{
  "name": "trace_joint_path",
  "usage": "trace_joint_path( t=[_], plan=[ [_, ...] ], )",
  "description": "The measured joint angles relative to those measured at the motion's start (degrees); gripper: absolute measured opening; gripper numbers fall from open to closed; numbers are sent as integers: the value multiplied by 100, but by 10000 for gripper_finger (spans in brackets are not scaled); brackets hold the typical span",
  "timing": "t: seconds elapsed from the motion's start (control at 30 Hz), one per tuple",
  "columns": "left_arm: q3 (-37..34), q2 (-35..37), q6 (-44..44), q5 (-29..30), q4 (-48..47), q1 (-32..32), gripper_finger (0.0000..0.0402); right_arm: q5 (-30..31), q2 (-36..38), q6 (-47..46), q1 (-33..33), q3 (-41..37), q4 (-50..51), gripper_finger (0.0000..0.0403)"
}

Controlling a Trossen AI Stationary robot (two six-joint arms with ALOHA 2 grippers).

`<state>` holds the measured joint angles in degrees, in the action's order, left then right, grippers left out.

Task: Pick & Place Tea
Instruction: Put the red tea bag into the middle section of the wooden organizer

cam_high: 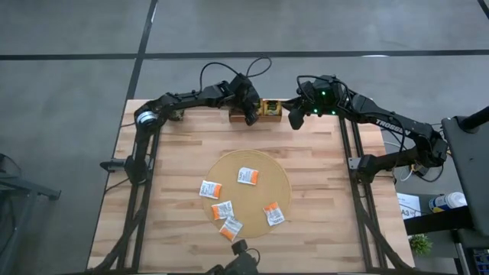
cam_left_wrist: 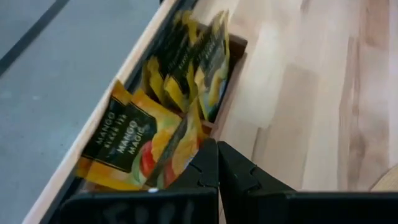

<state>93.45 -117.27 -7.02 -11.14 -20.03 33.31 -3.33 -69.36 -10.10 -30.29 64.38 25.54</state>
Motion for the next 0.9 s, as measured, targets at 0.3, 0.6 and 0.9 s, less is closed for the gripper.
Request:
trace_joint_path(
  t=[0.3,0.6,0.9],
  plan=[
    [15,-328,-126,452,48,1,0,4,0,4,1,0,0,68],
    [15,-472,-192,717,62,-2,0,32,0,16,0,0,-3,78],
    [152,-483,-56,606,-95,-31,0,54,0,94,-16,0,-10,71]
  ],
)
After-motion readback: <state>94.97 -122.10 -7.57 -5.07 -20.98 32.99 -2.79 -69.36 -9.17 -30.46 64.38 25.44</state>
